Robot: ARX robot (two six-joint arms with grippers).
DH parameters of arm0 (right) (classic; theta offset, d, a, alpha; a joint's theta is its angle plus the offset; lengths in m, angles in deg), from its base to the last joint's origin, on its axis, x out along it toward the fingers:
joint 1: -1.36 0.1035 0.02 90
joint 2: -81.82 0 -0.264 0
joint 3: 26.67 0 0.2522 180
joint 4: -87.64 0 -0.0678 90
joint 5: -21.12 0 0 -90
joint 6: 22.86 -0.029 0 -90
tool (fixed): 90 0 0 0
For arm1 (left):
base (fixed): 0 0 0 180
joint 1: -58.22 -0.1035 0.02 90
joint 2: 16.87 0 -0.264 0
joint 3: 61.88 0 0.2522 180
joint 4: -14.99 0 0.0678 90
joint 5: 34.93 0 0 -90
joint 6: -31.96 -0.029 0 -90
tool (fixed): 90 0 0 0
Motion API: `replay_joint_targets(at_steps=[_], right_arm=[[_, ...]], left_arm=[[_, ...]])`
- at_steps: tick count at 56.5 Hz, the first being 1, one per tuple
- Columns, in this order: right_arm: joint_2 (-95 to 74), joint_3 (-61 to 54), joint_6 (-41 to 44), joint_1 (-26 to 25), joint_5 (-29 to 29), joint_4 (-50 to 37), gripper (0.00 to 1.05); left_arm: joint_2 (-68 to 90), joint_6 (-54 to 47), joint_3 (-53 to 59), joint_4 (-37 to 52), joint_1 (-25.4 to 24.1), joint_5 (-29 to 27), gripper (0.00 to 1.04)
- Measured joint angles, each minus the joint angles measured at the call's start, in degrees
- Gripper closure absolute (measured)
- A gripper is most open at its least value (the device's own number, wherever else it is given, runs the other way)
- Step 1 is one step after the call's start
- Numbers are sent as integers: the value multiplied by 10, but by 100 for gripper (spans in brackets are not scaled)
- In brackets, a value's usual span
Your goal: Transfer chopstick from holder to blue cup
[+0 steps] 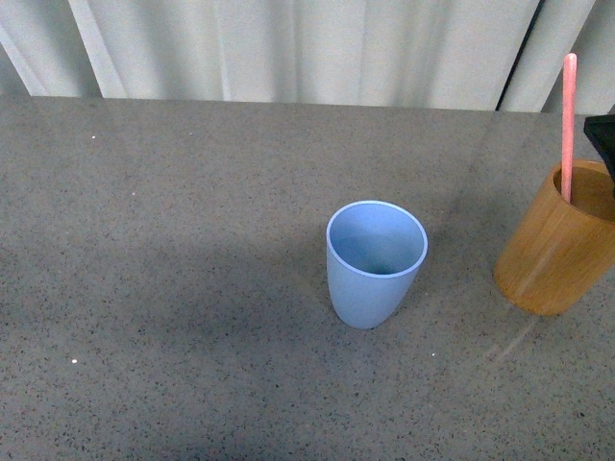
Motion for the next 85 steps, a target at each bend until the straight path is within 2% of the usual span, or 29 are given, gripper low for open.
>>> replay_joint_targets(at_steps=[14, 42, 47, 74, 85], right_arm=[[-78, 54, 10, 22, 15, -29, 10], [-153, 144, 12, 59, 38, -21, 11], [-168, 149, 12, 65, 42, -27, 28], [-159, 132, 8, 67, 48, -46, 102], [-92, 117, 3, 59, 46, -33, 104]], left_arm=[[0, 0, 0, 0, 0, 0, 7], [0, 0, 0, 0, 0, 0, 7], [0, 0, 0, 0, 0, 0, 7], [0, 0, 0, 0, 0, 0, 7], [0, 0, 0, 0, 0, 0, 7]])
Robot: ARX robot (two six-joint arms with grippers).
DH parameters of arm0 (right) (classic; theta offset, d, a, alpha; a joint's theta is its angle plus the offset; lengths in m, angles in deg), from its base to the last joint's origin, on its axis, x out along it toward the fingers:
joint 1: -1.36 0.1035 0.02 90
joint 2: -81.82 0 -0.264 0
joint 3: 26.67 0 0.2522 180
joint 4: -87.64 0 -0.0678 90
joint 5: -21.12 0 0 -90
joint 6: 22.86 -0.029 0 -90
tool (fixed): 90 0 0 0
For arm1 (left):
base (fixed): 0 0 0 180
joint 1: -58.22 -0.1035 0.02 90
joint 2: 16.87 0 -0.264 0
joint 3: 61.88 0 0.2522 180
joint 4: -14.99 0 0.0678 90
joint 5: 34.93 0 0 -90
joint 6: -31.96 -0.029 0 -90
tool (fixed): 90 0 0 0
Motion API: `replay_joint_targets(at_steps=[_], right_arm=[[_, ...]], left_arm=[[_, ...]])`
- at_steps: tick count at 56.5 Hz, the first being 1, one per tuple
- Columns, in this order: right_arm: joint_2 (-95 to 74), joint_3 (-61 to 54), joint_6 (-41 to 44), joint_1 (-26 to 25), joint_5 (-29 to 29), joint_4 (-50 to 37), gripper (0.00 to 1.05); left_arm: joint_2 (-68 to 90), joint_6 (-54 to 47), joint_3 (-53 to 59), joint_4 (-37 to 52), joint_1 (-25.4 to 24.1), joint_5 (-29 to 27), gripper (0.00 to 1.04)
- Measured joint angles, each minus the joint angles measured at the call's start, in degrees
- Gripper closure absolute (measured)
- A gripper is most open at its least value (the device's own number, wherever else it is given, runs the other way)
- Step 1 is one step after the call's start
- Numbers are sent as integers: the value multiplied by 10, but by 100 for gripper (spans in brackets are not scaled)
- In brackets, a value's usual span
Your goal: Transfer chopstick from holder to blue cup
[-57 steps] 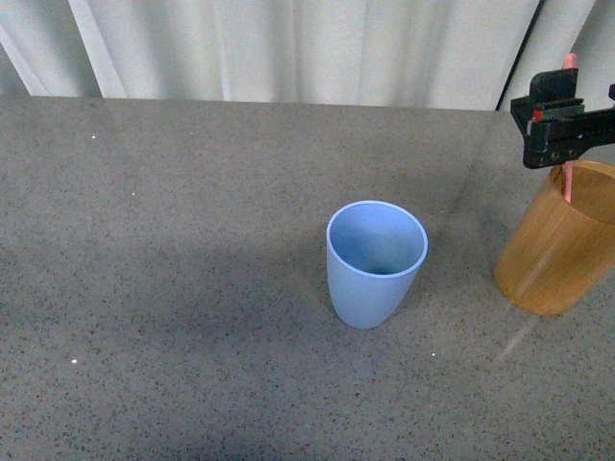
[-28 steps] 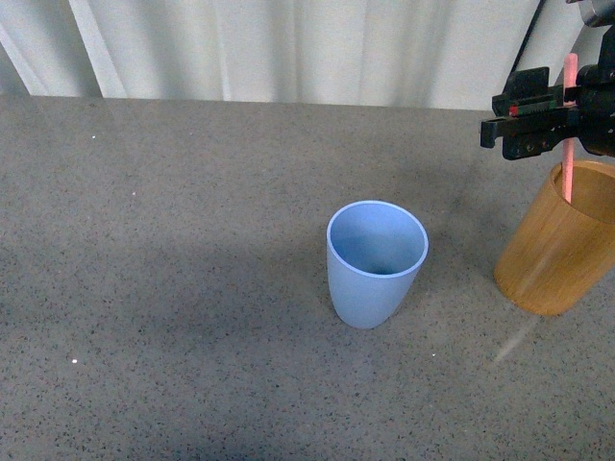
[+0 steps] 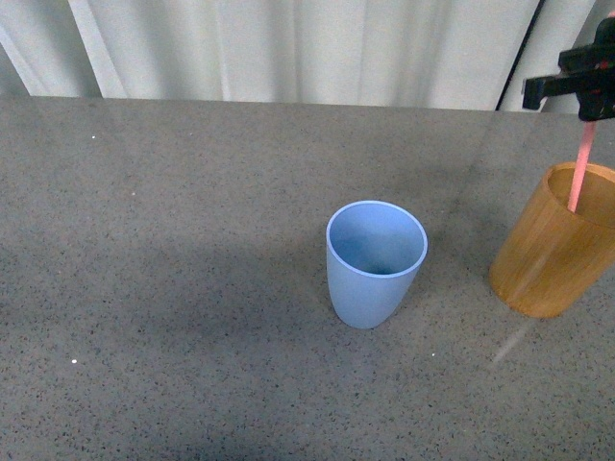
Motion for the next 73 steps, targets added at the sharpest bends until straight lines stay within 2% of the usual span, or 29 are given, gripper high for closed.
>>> replay_joint_targets(at_steps=[17, 28, 41, 57, 73], right_arm=[[152, 20, 29, 43, 31, 37, 104], [219, 60, 30, 125, 46, 51, 104], [178, 54, 21, 216, 78, 22, 104], [91, 35, -2, 247, 83, -40, 104], [61, 35, -15, 264, 93, -51, 104]], left_arm=[[0, 0, 0, 0, 0, 0, 7], [0, 0, 0, 0, 0, 0, 7], [0, 0, 0, 0, 0, 0, 7], [0, 0, 0, 0, 0, 0, 7], [0, 0, 0, 0, 0, 0, 7]])
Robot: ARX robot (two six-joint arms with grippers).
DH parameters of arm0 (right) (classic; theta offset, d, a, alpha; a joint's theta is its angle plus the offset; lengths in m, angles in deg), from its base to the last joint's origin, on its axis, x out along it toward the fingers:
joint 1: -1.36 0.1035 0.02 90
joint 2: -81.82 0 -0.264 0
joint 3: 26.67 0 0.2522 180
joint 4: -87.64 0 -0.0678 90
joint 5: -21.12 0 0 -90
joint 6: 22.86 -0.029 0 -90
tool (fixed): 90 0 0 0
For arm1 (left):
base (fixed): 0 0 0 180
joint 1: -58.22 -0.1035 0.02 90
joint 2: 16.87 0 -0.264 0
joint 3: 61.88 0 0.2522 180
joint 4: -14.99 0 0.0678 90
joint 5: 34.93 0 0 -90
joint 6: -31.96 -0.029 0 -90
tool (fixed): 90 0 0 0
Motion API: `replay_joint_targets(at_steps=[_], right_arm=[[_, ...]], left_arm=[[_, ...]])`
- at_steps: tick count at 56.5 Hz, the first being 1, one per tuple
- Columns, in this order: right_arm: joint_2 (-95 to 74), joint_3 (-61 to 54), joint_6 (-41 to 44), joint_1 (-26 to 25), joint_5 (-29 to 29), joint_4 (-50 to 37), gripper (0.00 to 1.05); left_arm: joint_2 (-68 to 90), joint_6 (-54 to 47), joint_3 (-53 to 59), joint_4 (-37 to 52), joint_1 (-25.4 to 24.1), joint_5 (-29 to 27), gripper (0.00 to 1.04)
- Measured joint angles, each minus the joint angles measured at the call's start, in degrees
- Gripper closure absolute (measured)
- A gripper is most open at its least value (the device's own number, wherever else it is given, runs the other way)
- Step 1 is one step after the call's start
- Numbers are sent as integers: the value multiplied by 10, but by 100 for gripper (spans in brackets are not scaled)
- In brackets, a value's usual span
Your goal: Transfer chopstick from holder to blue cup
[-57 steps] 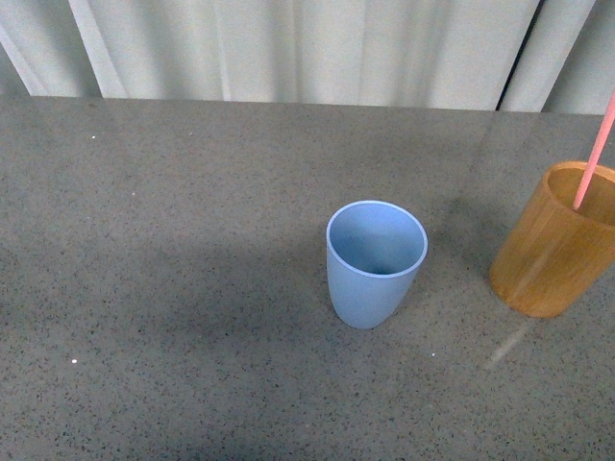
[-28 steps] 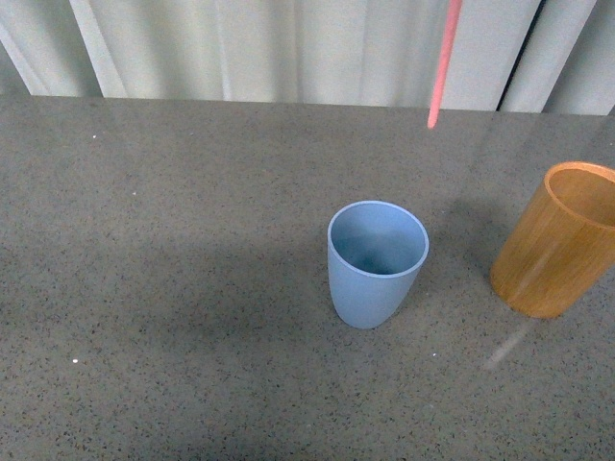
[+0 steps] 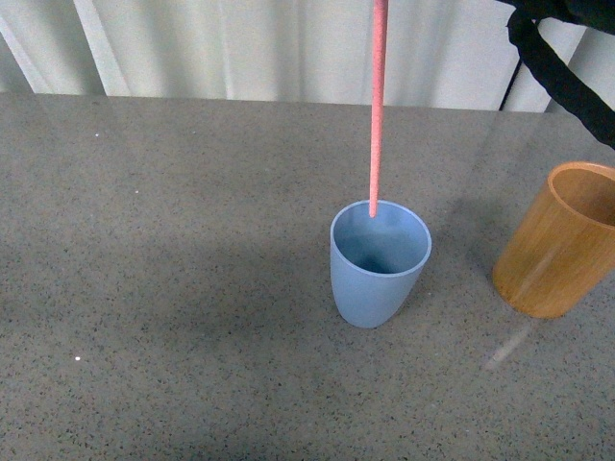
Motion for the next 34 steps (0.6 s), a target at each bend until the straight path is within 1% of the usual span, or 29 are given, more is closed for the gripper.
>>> replay_joint_targets(at_steps=[31, 34], right_arm=[[-89, -21, -19, 0, 4, -59, 104], [-97, -24, -21, 0, 5, -59, 94]], left_arm=[[0, 0, 0, 0, 0, 0, 7], [0, 0, 0, 0, 0, 0, 7]])
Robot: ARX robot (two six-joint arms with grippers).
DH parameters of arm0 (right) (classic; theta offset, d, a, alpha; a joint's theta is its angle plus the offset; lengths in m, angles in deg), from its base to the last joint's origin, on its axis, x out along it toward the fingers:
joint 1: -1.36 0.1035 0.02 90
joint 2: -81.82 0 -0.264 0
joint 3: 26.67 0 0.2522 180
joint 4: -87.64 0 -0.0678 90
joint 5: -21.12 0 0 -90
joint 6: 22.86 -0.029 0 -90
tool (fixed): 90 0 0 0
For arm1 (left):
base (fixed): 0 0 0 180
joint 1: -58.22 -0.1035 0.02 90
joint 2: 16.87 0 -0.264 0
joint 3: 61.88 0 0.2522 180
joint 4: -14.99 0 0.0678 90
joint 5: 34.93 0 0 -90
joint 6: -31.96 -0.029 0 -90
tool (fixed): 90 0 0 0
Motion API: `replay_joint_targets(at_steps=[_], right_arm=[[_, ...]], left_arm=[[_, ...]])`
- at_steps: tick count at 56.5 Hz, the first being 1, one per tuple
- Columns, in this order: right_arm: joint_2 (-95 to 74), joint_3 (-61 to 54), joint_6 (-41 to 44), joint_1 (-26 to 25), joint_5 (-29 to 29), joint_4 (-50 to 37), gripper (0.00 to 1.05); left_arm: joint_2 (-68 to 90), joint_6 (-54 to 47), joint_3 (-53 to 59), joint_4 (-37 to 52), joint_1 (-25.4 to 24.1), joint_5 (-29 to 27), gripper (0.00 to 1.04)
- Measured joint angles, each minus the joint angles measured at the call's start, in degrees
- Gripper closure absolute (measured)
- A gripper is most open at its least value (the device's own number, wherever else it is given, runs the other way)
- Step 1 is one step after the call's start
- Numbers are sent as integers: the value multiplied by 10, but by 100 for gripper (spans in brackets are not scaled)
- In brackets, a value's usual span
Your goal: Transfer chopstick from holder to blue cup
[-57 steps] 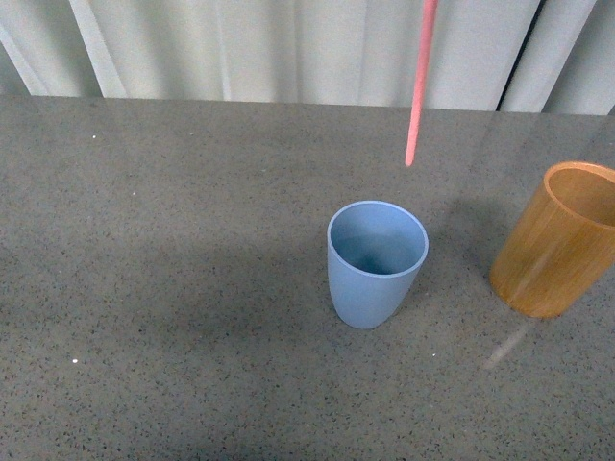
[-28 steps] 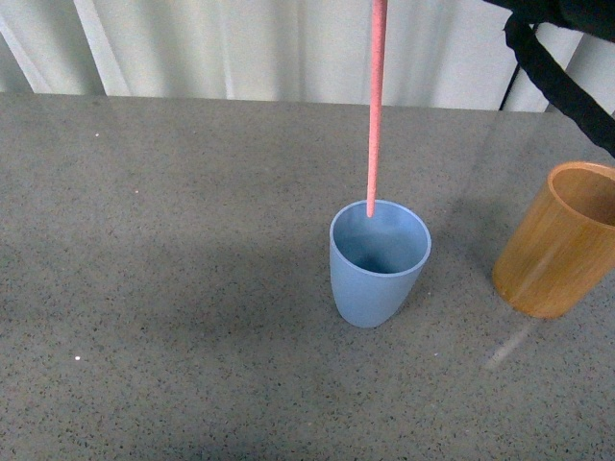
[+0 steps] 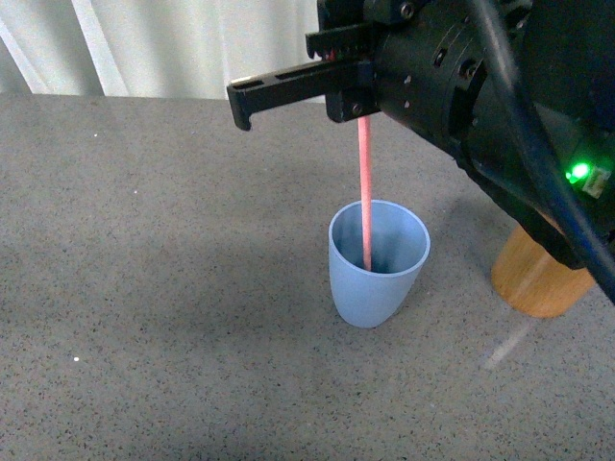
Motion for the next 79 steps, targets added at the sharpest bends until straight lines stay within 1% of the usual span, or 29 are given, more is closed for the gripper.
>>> replay_joint_targets(at_steps=[3, 11, 21, 23, 26, 29, 34, 35, 37, 39, 40, 43, 46, 47, 49, 50, 52, 53, 55, 56, 63, 64, 67, 69, 70, 72, 73, 77, 79], right_arm=[[-2, -1, -2, 0, 1, 0, 86], [22, -2, -15, 0, 11, 21, 52], [140, -14, -19, -19, 24, 79, 10], [160, -19, -19, -26, 30, 93, 8], [198, -29, -21, -40, 47, 120, 10], [239, -40, -28, -59, 72, 155, 10], [359, -76, -61, -119, 166, 299, 10], [381, -83, -68, -128, 170, 331, 10], [442, -105, -100, -146, 150, 419, 10], [482, -123, -115, -146, 150, 469, 10], [522, -143, -125, -139, 149, 511, 10], [600, -184, -147, -109, 141, 592, 10], [654, -209, -160, -87, 138, 647, 10], [666, -218, -157, -82, 142, 645, 11], [699, -259, -132, -80, 162, 559, 18], [716, -284, -104, -88, 162, 495, 23], [735, -310, -78, -101, 153, 426, 30], [737, -312, -72, -103, 152, 420, 31], [757, -327, -52, -121, 136, 387, 39], [761, -328, -49, -125, 132, 385, 41], [807, -344, -24, -171, 89, 400, 62], [809, -344, -24, -173, 87, 401, 63], [822, -349, -20, -190, 70, 411, 72], [833, -353, -17, -204, 56, 420, 80], [834, -353, -16, -205, 54, 421, 81], [845, -357, -14, -218, 41, 429, 89], [847, -358, -14, -219, 40, 430, 90], [865, -362, -13, -238, 23, 442, 103], [872, -363, -12, -245, 18, 447, 104]], left_arm=[[0, 0, 0, 0, 0, 0, 7], [0, 0, 0, 0, 0, 0, 7], [0, 0, 0, 0, 0, 0, 7], [0, 0, 0, 0, 0, 0, 7], [0, 0, 0, 0, 0, 0, 7], [0, 0, 0, 0, 0, 0, 7], [0, 0, 0, 0, 0, 0, 7], [0, 0, 0, 0, 0, 0, 7], [0, 0, 0, 0, 0, 0, 7], [0, 0, 0, 0, 0, 0, 7], [0, 0, 0, 0, 0, 0, 7], [0, 0, 0, 0, 0, 1, 7], [0, 0, 0, 0, 0, 0, 7], [0, 0, 0, 0, 0, 0, 7], [0, 0, 0, 0, 0, 0, 7], [0, 0, 0, 0, 0, 0, 7], [0, 0, 0, 0, 0, 0, 7], [0, 0, 0, 0, 0, 0, 7], [0, 0, 0, 0, 0, 0, 7], [0, 0, 0, 0, 0, 0, 7], [0, 0, 0, 0, 0, 0, 7], [0, 0, 0, 0, 0, 0, 7], [0, 0, 0, 0, 0, 0, 7], [0, 0, 0, 0, 0, 0, 7], [0, 0, 0, 0, 0, 0, 7], [0, 0, 0, 0, 0, 0, 7], [0, 0, 0, 0, 0, 0, 7], [0, 0, 0, 0, 0, 0, 7], [0, 0, 0, 0, 0, 0, 7]])
